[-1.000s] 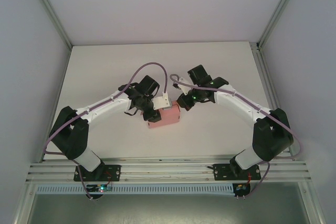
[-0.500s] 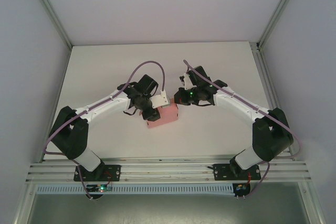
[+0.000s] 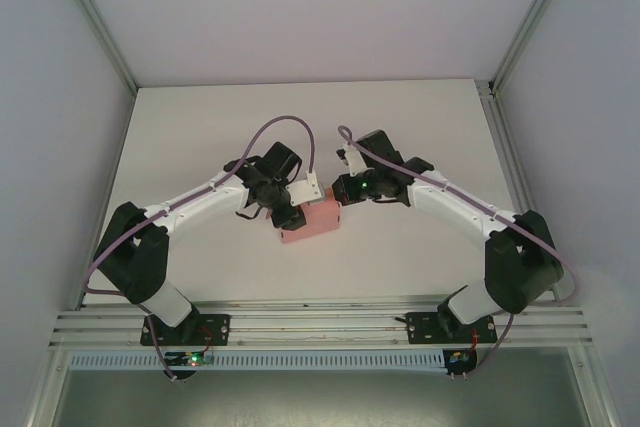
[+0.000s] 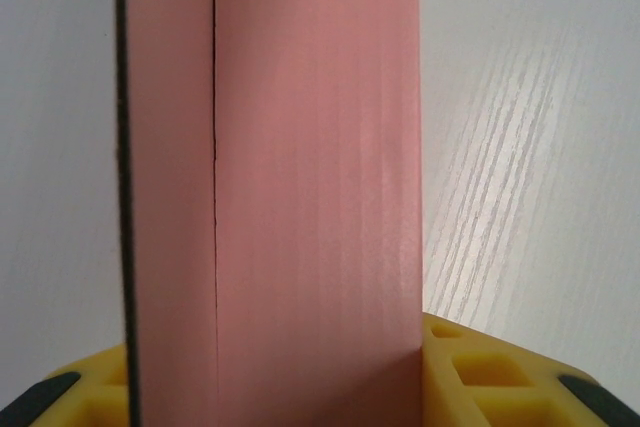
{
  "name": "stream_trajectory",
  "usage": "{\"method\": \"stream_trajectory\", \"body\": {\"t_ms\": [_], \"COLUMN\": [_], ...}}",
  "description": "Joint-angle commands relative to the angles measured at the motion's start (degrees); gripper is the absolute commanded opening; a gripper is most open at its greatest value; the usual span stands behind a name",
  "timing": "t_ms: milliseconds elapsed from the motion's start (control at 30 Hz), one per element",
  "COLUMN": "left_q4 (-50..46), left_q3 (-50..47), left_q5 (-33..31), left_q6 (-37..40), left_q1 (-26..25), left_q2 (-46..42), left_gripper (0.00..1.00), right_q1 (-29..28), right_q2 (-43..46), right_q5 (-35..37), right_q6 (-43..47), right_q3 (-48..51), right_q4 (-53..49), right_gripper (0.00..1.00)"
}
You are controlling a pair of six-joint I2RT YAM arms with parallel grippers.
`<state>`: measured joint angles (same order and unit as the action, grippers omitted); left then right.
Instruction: Assemble paper box
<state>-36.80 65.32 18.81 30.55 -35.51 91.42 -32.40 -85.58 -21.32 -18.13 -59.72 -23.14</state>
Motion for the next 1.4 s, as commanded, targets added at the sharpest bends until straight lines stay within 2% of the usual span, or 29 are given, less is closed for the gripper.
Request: {"method": "stream_trajectory", "body": {"t_ms": [0, 167, 500, 600, 700, 900, 1067, 1367], "left_q4": [3.1, 2.2, 3.0, 3.4, 3.6, 3.5, 3.6, 3.4], "left_q3": [1.1, 1.7, 1.6, 1.2, 0.9, 1.0, 1.3, 1.3], "left_q5": [-1.8, -2.4, -2.0, -1.5, -1.7, -1.4, 0.0, 0.0], "left_q6": [0.4, 0.5, -0.4, -0.6, -0.5, -0.8, -1.2, -2.3], "left_q1": [-0.3, -0.3, -0.3, -0.4, -0.4, -0.4, -0.3, -0.3], "left_q2": [1.9, 1.8, 1.3, 0.9, 0.5, 0.2, -0.3, -1.5], "left_gripper": [0.35, 0.35, 0.36, 0.37, 0.37, 0.39, 0.4, 0.46], "right_q1": [-1.8, -1.8, -3.3, -5.5, -7.2, -7.5, -8.5, -10.6], "right_q2": [-1.7, 1.1, 1.6, 2.0, 3.8, 7.9, 8.0, 11.1], "right_q5": [3.4, 2.0, 3.1, 5.0, 10.1, 10.4, 9.8, 14.2], "right_q6": [4.8, 8.5, 5.4, 5.3, 7.4, 8.6, 7.0, 4.2], "right_q3": [4.9, 6.5, 11.1, 12.3, 13.6, 17.4, 18.7, 22.9], "right_q4": [-3.4, -3.5, 1.1, 3.3, 3.8, 5.2, 8.2, 13.8], "right_gripper": [0.0, 0.0, 0.0, 0.0, 0.0, 0.0, 0.0, 0.0]}}
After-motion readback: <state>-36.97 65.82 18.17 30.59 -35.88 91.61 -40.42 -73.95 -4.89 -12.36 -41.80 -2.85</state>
